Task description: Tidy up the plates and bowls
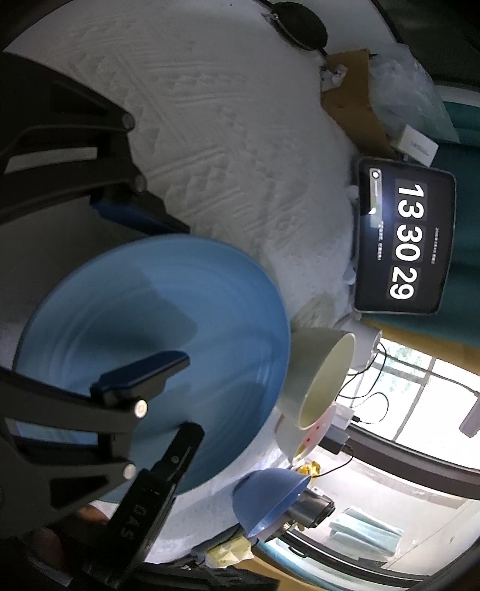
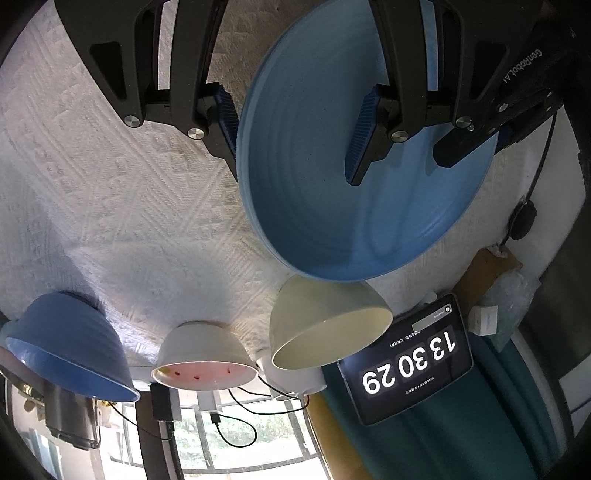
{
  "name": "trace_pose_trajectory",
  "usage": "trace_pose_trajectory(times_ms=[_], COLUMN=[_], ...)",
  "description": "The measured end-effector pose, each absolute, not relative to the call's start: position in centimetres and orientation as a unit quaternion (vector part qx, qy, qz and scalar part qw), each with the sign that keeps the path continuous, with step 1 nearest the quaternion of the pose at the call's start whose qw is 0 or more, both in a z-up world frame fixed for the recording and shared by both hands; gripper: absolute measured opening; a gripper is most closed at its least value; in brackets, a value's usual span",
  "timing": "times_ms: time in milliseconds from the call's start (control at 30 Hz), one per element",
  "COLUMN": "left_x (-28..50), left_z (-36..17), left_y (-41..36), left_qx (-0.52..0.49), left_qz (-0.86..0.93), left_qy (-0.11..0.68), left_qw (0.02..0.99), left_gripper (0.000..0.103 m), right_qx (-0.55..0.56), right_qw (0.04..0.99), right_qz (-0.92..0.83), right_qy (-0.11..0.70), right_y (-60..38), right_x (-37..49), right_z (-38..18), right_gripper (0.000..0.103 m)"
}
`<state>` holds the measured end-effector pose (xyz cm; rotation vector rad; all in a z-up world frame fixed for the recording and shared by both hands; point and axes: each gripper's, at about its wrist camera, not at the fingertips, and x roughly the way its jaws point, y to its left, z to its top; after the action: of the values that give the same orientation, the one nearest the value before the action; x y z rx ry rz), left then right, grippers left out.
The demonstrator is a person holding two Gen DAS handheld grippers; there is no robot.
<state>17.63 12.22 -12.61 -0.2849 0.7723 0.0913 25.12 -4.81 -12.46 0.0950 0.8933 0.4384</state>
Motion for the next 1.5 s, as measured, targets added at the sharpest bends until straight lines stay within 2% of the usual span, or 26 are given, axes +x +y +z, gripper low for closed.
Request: trace_pose_trajectory(times_ms=[167,1500], left_x=[17.88,18.19], left_z=[-12.67,-12.96], left_y=[11.36,11.91], left_qx=[-0.11,-0.134], left_qz=[0.059,0.046], left_qy=[0.376,0.382], left_qw=[0.918,0.913], left_gripper=[0.064,0.067], right_qx=[0.045,0.049], right_qw=[0.876,0.871], right_qz=[0.206,0.217], right_qy=[0.433,0.438], right_y=[-4.78,-5.21], right_x=[25.28,24.91], right_z=[-12.7,-12.82], right_gripper=[0.059,0.06])
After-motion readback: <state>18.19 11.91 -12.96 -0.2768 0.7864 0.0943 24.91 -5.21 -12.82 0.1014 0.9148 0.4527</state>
